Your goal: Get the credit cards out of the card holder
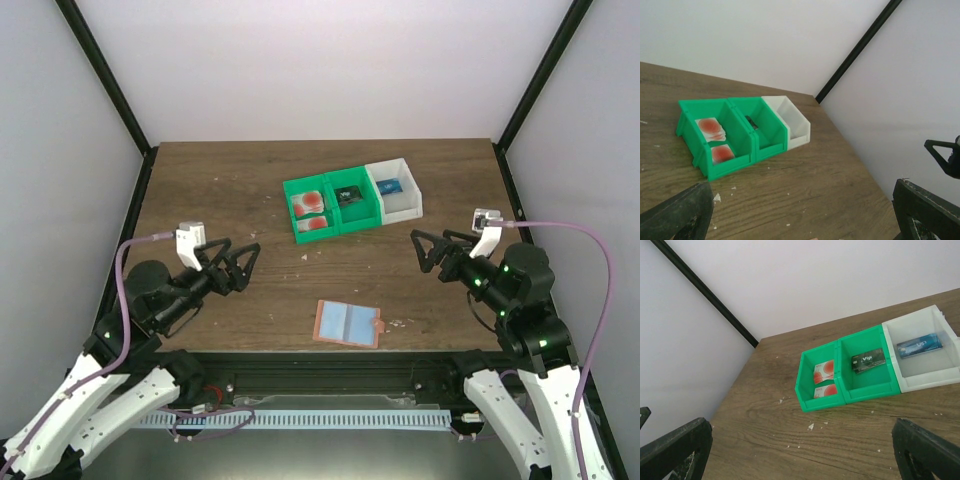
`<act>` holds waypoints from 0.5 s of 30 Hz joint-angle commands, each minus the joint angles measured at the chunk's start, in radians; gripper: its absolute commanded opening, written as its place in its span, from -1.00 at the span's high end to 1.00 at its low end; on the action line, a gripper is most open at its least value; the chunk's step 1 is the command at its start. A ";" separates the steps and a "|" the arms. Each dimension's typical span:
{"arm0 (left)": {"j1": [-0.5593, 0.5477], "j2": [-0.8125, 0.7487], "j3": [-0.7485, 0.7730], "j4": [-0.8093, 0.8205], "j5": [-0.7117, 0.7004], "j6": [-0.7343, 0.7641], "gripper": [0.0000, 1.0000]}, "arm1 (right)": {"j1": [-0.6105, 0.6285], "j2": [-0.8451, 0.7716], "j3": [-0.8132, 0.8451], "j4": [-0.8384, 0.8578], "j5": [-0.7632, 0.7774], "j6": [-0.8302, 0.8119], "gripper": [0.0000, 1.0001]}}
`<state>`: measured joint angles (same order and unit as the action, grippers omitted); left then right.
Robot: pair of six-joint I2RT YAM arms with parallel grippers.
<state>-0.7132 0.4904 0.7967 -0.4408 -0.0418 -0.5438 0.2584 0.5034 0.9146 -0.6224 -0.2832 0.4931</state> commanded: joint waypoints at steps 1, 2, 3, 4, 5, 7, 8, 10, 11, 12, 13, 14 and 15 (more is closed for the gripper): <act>0.004 -0.009 -0.028 0.021 0.015 -0.018 -0.99 | -0.005 -0.008 -0.004 -0.013 0.010 0.018 -0.99; 0.004 -0.009 -0.033 0.024 0.018 -0.020 -0.99 | -0.005 -0.004 -0.004 -0.018 0.011 0.022 -1.00; 0.003 -0.007 -0.036 0.028 0.020 -0.022 -0.99 | -0.004 -0.001 -0.002 -0.022 0.011 0.027 -0.99; 0.003 -0.007 -0.037 0.031 0.022 -0.022 -0.99 | -0.004 0.001 0.002 -0.024 0.014 0.029 -0.99; 0.003 -0.003 -0.037 0.033 0.022 -0.021 -0.99 | -0.005 0.003 0.008 -0.028 0.021 0.032 -1.00; 0.004 0.004 -0.022 0.032 0.023 -0.016 -0.99 | -0.005 0.009 0.026 -0.026 0.017 0.023 -1.00; 0.003 0.008 -0.013 0.029 0.022 -0.011 -0.99 | -0.005 0.014 0.037 -0.024 0.013 0.015 -0.99; 0.004 0.015 0.004 0.026 0.019 -0.004 -0.99 | -0.004 0.028 0.069 -0.023 0.012 0.004 -0.99; 0.003 0.017 0.012 0.027 0.017 -0.001 -0.99 | -0.004 0.037 0.087 -0.025 0.015 -0.001 -0.99; 0.004 0.020 0.021 0.028 0.016 0.003 -0.99 | -0.005 0.045 0.104 -0.026 0.017 -0.004 -0.99; 0.003 0.023 0.030 0.028 0.016 0.005 -0.99 | -0.005 0.052 0.122 -0.025 0.018 -0.007 -0.99; 0.003 0.027 0.038 0.028 0.015 0.007 -0.99 | -0.005 0.060 0.138 -0.025 0.018 -0.008 -1.00; 0.004 0.029 0.045 0.028 0.014 0.008 -0.99 | -0.004 0.065 0.152 -0.025 0.017 -0.007 -0.99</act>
<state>-0.7128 0.5140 0.7879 -0.4362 -0.0322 -0.5499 0.2584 0.5545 0.9749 -0.6529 -0.2779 0.5060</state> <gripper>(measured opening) 0.996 0.997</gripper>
